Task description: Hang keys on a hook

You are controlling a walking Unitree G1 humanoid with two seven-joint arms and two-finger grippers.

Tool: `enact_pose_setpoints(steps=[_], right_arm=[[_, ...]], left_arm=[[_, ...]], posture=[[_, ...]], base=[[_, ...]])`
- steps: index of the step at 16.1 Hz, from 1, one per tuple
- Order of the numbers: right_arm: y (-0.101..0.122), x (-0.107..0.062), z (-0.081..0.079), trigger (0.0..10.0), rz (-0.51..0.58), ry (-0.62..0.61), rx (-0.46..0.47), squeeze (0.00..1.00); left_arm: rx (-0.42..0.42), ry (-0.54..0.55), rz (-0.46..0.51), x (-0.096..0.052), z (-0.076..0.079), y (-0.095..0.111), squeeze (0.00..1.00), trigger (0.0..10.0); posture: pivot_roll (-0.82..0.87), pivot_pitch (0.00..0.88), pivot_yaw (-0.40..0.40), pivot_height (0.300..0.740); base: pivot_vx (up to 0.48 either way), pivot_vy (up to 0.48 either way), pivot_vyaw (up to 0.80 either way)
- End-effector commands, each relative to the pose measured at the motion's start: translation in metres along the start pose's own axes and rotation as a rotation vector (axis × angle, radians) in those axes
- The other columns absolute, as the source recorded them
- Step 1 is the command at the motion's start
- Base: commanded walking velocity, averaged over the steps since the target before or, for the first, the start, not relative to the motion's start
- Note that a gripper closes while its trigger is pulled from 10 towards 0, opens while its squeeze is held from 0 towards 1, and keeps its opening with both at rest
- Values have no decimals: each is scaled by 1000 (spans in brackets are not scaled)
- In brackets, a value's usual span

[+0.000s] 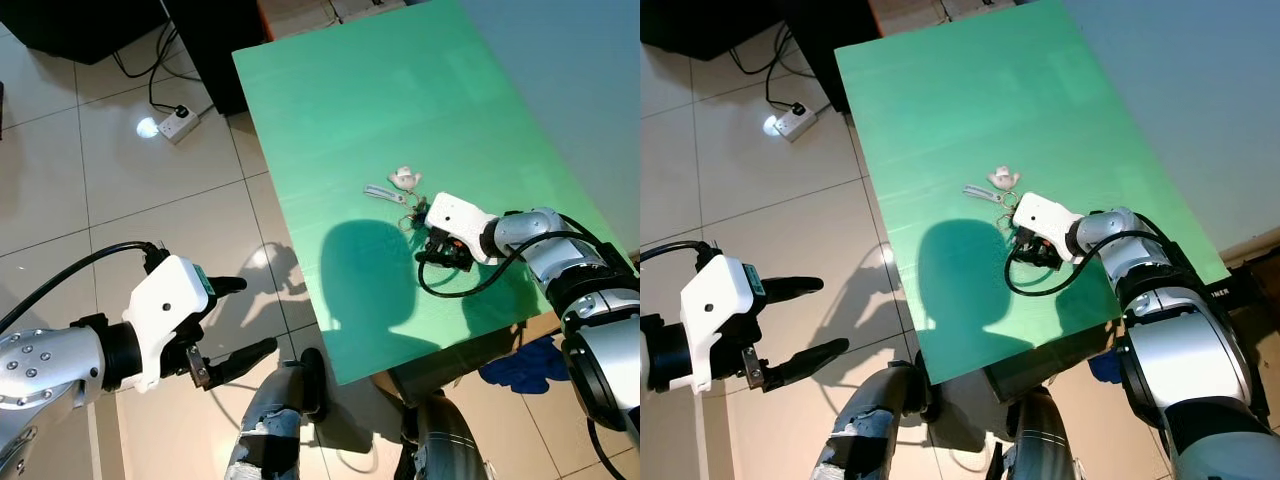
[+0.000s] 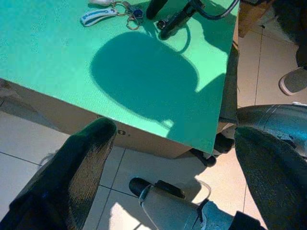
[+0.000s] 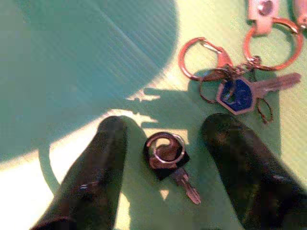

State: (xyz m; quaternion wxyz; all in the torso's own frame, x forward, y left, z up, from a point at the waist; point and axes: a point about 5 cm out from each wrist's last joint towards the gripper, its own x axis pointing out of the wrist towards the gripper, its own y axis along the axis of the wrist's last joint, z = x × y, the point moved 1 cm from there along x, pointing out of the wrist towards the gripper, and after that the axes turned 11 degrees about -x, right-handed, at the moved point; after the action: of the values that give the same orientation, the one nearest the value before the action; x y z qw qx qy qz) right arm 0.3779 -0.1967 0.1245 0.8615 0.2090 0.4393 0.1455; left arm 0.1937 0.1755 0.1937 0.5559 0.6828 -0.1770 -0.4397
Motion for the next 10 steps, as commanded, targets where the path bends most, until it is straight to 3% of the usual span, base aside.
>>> enact_pose_setpoints(steps=[1, 4, 5, 6, 7, 8, 9, 10], right_arm=[[-21, 0, -15, 0, -100, 57, 10, 0], [-23, -3, -10, 0, -100, 35, 22, 0], [-21, -6, -6, 1294, -75, 18, 50, 0], [-18, -8, -1, 9686, -34, -9, 90, 0], [-15, -11, 3, 10000, 11, -17, 138, 0], [-14, -12, 4, 10000, 18, -11, 140, 918], [-14, -14, 5, 10000, 19, 4, 129, 1000], [-15, -16, 6, 10000, 17, 12, 122, 1000]], left_arm=[[0, -36, -17, 1, 7, -1, 0, 10000], [1, -36, -16, 1, 7, -1, 0, 10000], [2, -36, -15, 1, 7, -1, 0, 10000], [3, -35, -14, 1, 7, -1, 0, 10000], [3, -35, -14, 1, 7, -1, 0, 10000], [3, -35, -13, 1, 7, -1, 0, 10000], [2, -37, -13, 1, 8, -2, 0, 10000], [1, -39, -13, 2, 8, -2, 0, 10000]], posture=[[280, 401, 102, 718], [280, 401, 102, 718], [277, 400, 100, 718], [277, 400, 99, 718], [277, 400, 99, 718], [277, 400, 99, 718], [277, 400, 99, 718], [277, 400, 99, 718]], base=[[0, 0, 0], [0, 0, 0], [0, 0, 0], [0, 0, 0], [0, 0, 0], [0, 0, 0], [0, 0, 0], [0, 0, 0]])
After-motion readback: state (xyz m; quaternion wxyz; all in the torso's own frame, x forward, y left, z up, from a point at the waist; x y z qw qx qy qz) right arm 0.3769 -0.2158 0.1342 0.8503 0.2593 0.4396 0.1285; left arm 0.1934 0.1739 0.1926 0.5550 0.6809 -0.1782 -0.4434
